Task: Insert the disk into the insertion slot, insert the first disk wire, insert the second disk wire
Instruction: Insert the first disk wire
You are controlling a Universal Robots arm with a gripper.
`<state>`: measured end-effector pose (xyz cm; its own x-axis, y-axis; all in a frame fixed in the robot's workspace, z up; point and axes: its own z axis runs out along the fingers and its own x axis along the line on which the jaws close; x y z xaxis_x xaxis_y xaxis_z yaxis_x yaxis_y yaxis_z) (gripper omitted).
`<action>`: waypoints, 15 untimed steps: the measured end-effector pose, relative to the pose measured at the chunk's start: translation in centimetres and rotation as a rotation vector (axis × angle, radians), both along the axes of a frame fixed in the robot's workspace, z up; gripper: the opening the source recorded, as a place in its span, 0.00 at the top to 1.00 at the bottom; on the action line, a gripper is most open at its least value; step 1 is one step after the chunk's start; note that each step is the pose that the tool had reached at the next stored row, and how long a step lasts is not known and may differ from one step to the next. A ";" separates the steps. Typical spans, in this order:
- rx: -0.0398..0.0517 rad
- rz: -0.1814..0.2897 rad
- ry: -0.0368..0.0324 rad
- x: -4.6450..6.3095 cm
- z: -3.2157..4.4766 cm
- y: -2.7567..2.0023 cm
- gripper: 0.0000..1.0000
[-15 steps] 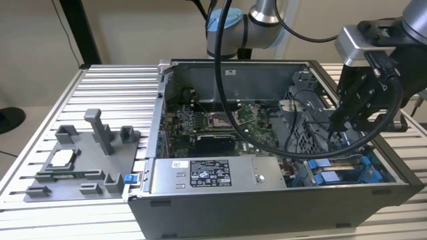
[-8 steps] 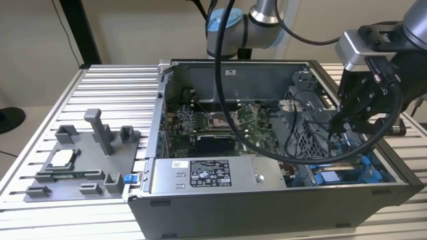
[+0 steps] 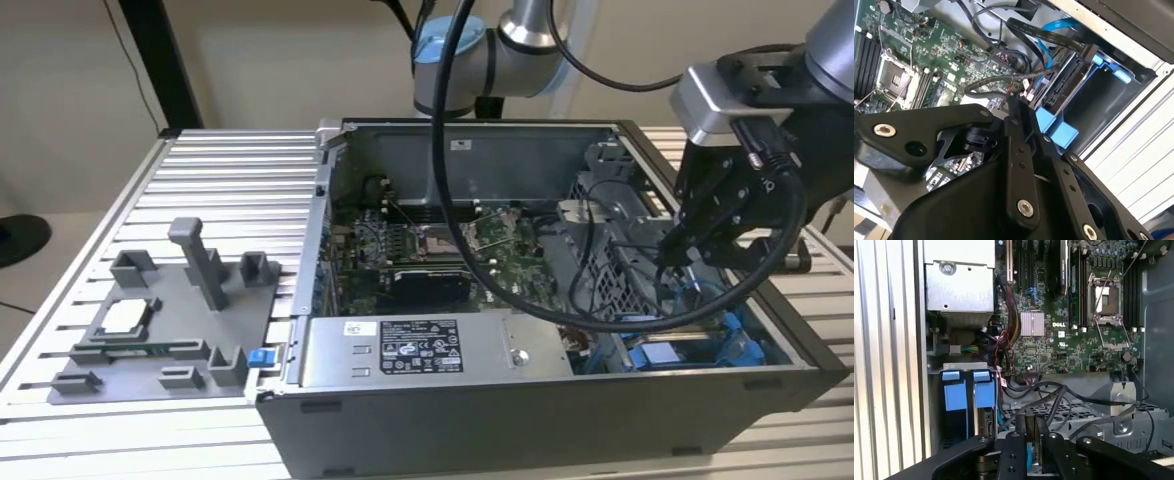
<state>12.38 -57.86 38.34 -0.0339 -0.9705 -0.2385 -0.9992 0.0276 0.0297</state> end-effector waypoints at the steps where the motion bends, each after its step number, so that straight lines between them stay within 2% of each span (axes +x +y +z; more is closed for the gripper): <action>1: 0.0000 0.010 -0.0026 0.0 -0.03 0.00 1.00; 3: -0.0001 0.032 -0.0116 0.0 -0.11 0.00 1.00; 6: -0.0018 0.057 -0.0355 0.0 -0.20 -0.02 1.00; 8: -0.0064 0.063 -0.0460 0.0 -0.23 -0.09 1.00; 10: -0.0163 0.066 -0.0491 0.0 -0.26 -0.21 1.00; 15: -0.0562 0.068 -0.0516 0.1 -0.37 -0.53 1.00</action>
